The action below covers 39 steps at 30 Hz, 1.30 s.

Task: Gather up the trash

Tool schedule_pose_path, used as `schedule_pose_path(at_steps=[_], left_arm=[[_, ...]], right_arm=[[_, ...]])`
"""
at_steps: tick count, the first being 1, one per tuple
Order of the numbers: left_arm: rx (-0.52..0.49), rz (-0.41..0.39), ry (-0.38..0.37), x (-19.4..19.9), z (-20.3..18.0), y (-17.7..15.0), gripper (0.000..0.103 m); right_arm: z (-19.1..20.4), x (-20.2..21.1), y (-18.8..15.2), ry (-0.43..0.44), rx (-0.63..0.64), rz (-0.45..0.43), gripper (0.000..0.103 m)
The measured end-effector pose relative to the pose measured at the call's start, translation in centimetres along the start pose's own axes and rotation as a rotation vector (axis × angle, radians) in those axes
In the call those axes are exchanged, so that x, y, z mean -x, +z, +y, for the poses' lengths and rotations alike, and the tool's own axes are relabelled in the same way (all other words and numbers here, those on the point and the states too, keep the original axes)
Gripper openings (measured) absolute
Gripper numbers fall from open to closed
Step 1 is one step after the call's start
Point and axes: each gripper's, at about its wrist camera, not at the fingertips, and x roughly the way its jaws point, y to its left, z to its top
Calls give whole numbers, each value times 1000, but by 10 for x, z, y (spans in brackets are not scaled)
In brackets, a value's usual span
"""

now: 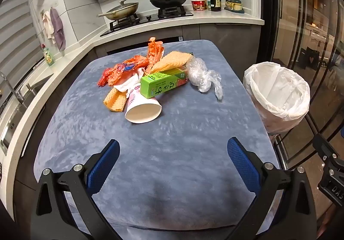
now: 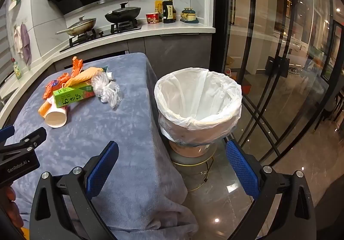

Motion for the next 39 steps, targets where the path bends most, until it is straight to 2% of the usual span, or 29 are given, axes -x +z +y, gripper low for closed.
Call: schedule_pose_path(at_steps=[20, 39], left_arm=[[6, -7, 1, 13, -5, -1, 96], [17, 0, -4, 7, 6, -1, 96]], right_arm=[[2, 4, 0, 7, 5, -12, 96], [7, 9, 1, -2, 27, -22, 96]])
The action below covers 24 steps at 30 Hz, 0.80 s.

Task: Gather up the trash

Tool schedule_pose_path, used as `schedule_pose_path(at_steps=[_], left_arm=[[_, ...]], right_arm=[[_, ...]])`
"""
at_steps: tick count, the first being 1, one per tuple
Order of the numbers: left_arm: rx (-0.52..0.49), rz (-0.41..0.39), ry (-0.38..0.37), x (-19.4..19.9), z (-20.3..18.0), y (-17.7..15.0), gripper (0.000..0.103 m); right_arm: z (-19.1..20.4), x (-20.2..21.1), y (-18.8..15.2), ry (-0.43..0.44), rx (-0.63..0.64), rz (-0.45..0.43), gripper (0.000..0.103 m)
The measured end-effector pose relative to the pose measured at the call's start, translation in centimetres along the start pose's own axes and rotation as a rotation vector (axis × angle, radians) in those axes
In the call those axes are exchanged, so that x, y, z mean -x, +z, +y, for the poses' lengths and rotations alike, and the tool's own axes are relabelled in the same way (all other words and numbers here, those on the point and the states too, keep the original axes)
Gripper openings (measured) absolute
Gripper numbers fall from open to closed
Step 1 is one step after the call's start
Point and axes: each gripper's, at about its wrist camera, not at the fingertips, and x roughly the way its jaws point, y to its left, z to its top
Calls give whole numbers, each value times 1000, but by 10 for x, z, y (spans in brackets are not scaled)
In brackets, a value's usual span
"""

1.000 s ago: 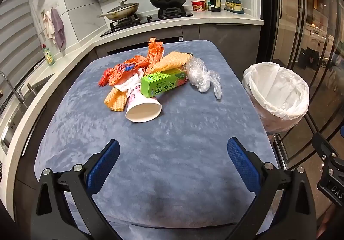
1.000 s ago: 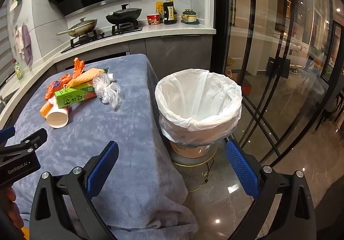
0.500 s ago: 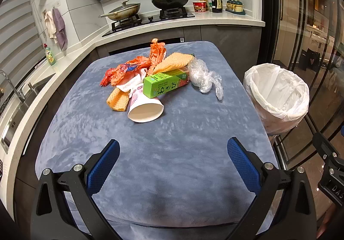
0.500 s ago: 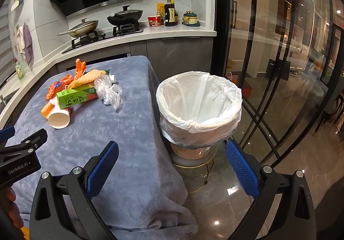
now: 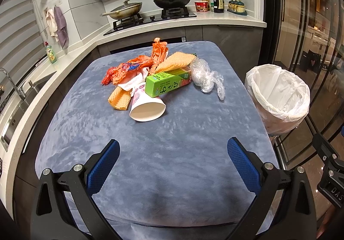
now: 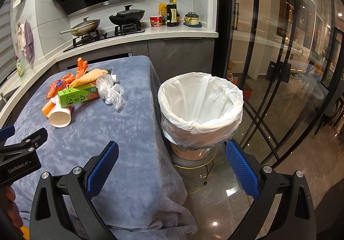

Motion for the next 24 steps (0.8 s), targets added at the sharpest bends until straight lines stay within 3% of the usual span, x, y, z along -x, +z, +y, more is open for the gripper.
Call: schedule_pose_path(at_steps=[24], left_arm=[[17, -19, 12, 5, 7, 0, 96]], right_arm=[[4, 5, 4, -3, 14, -19, 96]])
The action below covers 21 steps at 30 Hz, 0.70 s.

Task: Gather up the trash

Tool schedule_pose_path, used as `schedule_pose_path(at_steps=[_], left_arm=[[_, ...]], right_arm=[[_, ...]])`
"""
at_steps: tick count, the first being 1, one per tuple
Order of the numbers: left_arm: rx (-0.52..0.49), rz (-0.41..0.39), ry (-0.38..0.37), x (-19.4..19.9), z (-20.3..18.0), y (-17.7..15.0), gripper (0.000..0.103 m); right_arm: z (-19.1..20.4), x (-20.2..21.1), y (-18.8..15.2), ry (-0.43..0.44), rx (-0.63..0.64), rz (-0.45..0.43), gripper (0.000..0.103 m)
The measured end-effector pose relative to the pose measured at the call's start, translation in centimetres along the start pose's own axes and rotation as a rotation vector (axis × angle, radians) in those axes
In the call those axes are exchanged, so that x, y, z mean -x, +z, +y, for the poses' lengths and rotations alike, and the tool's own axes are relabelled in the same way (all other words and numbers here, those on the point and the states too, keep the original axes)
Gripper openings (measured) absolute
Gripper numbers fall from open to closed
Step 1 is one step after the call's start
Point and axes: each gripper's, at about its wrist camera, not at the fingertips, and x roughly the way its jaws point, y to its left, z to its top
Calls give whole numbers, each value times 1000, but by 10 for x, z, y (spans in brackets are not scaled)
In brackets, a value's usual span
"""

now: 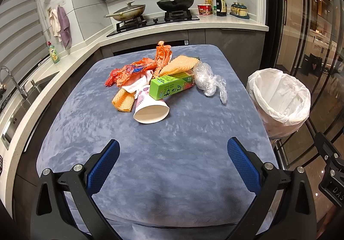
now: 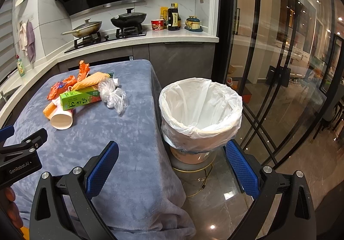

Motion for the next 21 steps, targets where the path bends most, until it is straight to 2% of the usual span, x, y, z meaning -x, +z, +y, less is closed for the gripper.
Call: schedule_pose_path(at_steps=[21], left_arm=[[7, -1, 3, 1, 3, 0, 96]], right_arm=[[3, 0, 1, 0, 6, -2, 96]])
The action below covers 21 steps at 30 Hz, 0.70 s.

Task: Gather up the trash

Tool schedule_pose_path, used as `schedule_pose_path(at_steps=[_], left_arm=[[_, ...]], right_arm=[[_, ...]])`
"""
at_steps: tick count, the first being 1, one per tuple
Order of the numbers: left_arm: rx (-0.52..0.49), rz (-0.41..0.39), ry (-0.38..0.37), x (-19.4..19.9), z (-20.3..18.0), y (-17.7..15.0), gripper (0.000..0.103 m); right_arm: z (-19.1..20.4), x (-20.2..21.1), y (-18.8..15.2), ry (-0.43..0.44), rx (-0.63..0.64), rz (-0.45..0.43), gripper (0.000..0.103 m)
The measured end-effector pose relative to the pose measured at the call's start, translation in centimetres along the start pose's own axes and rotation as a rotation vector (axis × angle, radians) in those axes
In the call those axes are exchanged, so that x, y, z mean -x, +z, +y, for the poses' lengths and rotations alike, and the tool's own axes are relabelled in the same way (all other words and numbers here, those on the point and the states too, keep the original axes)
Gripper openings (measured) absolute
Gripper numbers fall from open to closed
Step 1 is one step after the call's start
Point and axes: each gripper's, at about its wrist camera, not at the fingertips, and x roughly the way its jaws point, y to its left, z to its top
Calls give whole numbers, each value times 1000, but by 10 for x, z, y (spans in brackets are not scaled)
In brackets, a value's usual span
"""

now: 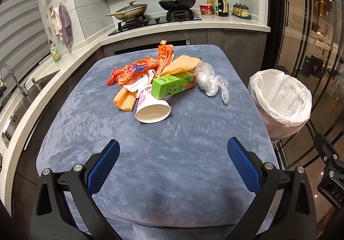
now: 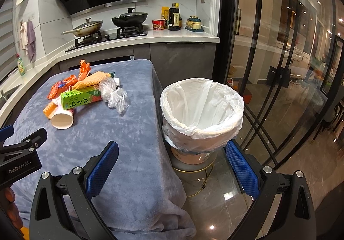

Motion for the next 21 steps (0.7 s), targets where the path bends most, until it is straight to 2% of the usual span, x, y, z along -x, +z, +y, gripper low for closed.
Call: schedule_pose_path(at_steps=[21], left_arm=[[-1, 0, -1, 0, 0, 0, 96]], right_arm=[[5, 2, 1, -7, 13, -7, 96]])
